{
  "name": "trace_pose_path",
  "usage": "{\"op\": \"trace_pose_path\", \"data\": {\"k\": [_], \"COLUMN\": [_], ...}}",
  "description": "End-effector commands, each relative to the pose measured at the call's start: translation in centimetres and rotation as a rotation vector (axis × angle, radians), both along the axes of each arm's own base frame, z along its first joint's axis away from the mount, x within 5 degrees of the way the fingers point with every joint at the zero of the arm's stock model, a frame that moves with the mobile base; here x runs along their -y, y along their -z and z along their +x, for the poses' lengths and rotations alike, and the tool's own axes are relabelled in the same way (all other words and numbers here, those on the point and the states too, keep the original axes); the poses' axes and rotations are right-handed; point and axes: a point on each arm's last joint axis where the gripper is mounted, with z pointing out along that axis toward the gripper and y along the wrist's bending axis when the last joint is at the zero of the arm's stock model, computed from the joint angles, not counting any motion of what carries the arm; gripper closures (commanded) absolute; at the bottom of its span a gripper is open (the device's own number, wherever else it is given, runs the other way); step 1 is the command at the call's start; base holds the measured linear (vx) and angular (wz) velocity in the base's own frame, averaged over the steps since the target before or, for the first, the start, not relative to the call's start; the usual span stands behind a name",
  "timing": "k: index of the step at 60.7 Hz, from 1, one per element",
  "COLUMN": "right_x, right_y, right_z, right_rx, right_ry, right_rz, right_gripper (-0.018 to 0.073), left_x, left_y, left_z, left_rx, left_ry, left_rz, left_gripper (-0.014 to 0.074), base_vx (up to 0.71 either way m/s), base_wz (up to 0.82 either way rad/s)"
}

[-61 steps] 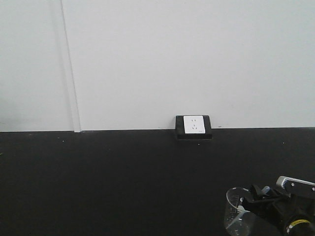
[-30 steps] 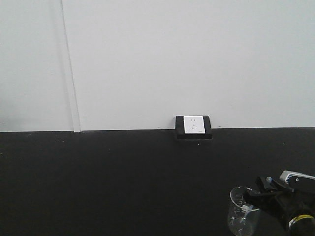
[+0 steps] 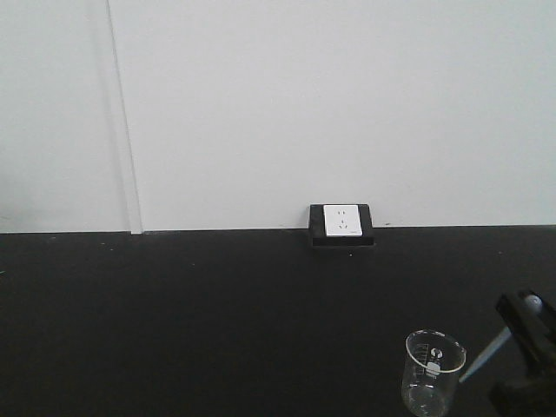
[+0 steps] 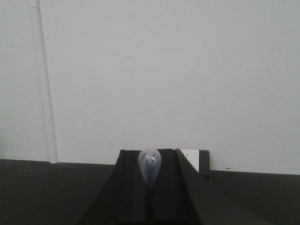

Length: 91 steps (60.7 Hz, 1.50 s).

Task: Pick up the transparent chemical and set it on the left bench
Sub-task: 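Lift the pipette up out of the beaker with the right gripper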

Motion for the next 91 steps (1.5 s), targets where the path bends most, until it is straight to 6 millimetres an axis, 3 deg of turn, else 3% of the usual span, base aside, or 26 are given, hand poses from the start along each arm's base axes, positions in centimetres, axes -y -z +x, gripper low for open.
{"op": "trace_pose_path", "data": {"k": [1,12,29,52,91], "right_x": [0.1,0.5,0.7,0.7,0.7], "right_y": [-1.0,-0.1,0.9,2.5,2.7], "right_z": [-2.4,-6.1,-8.8,-9.3,-9.2], "right_rx": [0.064,0.035,0.089,0.039,0.021], "right_ry": [0.006,0.037,0.042,0.043,0.047], "right_rz": [-0.012,-0.037,-0.032,-0.035,-0.039], "right_gripper": [0.0562,0.0562,0.0562,0.0562,0.0562], "left_x": [0.0,0.0,0.0,0.0,0.0], "left_y": [-0.3,-0.3,-0.3,-0.3,-0.3], "left_z": [-0.1,-0.1,-0.1,-0.1,-0.1], "left_rx": [0.081,0.081,0.081,0.081,0.081], "left_ry": [0.001,0.001,0.001,0.001,0.001], "left_rz": [-0.014,-0.014,-0.014,-0.014,-0.014], "left_gripper": [0.0600,0.0600,0.0600,0.0600,0.0600], "base_vx": [0.00,0.00,0.00,0.00,0.00], "base_wz": [0.00,0.00,0.00,0.00,0.00]}}
